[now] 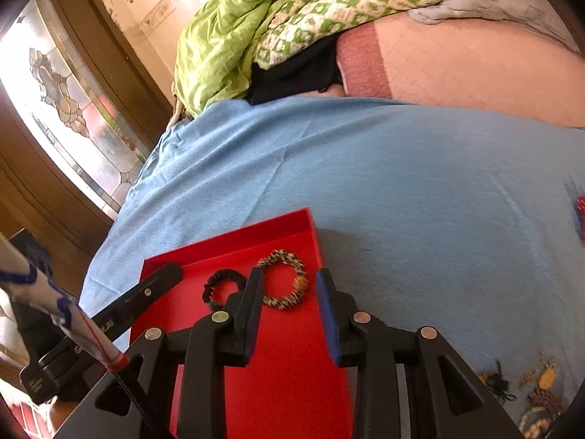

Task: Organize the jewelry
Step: 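Move both tools back to the pile, left toward the gold medallion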

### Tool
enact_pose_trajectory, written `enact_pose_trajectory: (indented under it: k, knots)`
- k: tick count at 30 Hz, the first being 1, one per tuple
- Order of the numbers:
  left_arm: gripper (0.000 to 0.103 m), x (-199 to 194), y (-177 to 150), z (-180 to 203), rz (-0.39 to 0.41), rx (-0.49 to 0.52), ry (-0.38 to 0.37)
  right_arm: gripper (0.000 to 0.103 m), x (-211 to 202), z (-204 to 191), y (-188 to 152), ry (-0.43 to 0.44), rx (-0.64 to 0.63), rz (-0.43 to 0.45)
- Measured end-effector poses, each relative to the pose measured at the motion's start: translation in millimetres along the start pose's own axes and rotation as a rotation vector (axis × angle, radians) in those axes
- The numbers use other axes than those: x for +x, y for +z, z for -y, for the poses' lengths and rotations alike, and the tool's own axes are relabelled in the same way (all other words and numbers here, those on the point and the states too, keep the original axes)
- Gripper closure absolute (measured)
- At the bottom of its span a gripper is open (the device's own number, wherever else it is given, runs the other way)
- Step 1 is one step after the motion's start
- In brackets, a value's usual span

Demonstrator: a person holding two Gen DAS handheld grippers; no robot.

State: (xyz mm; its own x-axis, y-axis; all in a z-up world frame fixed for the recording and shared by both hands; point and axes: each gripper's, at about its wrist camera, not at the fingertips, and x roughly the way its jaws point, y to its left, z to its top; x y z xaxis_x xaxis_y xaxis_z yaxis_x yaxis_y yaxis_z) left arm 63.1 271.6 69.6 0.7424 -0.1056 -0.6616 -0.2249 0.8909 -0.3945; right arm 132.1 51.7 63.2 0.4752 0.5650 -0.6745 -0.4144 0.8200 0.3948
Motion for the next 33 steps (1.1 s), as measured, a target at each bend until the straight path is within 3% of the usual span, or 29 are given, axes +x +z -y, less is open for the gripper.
enact_pose_trajectory:
  k: [6,13,18,24,29,33]
  knots:
    - [0.066,-1,-6,29,0.005,0.069,-0.029,0.071,-41,28,-23,0.003,0.025,0.029]
    - [0.066,6,-26,86,-0.023,0.217,-0.088,0.071,-103,83,-53,-0.062,0.051,0.101]
    - [0.066,21,-57,140,-0.109,0.326,-0.193,0.071,-131,134,-70,-0.111,0.151,0.142]
    - [0.066,37,-99,188,-0.215,0.473,-0.260,0.071,-141,174,-77,-0.107,0.254,0.159]
    - [0.066,54,-122,208,-0.290,0.542,-0.249,0.071,-142,186,-77,-0.102,0.282,0.159]
    - [0.064,68,-131,218,-0.296,0.568,-0.193,0.071,-143,197,-81,-0.096,0.320,0.143]
